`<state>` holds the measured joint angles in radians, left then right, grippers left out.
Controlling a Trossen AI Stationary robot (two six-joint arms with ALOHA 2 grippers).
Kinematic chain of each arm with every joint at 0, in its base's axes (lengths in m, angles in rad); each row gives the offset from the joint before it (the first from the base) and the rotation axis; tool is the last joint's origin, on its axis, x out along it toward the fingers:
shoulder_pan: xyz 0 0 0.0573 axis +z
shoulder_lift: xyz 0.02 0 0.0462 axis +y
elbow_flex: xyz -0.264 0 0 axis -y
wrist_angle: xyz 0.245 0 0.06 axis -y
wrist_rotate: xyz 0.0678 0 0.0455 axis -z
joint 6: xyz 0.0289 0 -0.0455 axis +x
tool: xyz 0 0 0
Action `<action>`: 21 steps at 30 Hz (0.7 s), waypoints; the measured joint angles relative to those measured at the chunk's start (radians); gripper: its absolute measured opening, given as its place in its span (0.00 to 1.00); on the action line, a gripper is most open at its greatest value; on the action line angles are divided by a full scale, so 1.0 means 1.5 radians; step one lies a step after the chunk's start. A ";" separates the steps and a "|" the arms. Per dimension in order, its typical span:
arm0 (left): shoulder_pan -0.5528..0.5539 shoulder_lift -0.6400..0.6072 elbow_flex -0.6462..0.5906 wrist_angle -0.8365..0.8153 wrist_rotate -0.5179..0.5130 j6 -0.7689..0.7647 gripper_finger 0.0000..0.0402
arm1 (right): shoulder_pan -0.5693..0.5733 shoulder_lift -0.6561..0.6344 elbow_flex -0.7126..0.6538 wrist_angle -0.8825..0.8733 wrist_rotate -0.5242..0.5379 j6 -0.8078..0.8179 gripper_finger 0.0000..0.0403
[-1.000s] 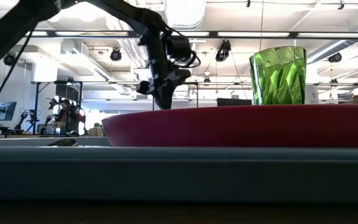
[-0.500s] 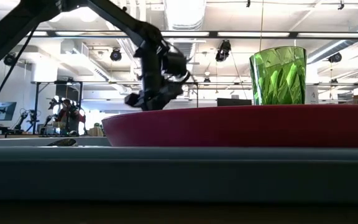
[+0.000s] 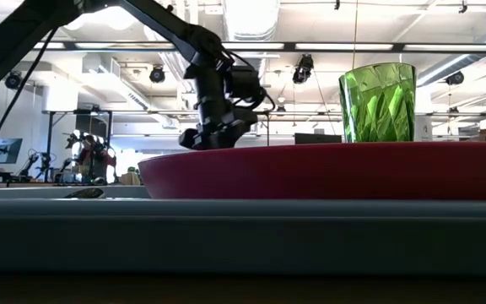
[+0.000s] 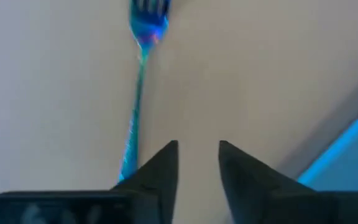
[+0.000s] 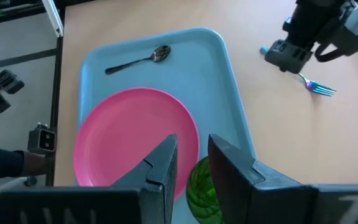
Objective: Pick and place plate/cup/fork/spoon on tray
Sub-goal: Put the blue fork on the blue tray to the left of the pink plate
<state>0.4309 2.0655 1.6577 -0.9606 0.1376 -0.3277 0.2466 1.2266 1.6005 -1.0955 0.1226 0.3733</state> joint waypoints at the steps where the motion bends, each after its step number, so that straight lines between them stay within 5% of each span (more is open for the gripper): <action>1: 0.000 0.000 0.003 0.002 -0.009 -0.003 0.28 | 0.000 0.000 0.000 0.000 0.000 0.003 0.20; 9: 0.007 0.000 -0.014 0.014 -0.035 -0.004 0.44 | 0.000 0.000 0.000 0.000 0.000 0.008 0.20; 21: 0.022 0.000 -0.029 0.024 -0.039 0.033 0.46 | 0.000 0.000 0.000 0.006 0.000 0.019 0.20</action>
<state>0.4634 2.0655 1.6144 -0.9250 0.0793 -0.2777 0.2466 1.2266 1.6005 -1.0863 0.1230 0.4015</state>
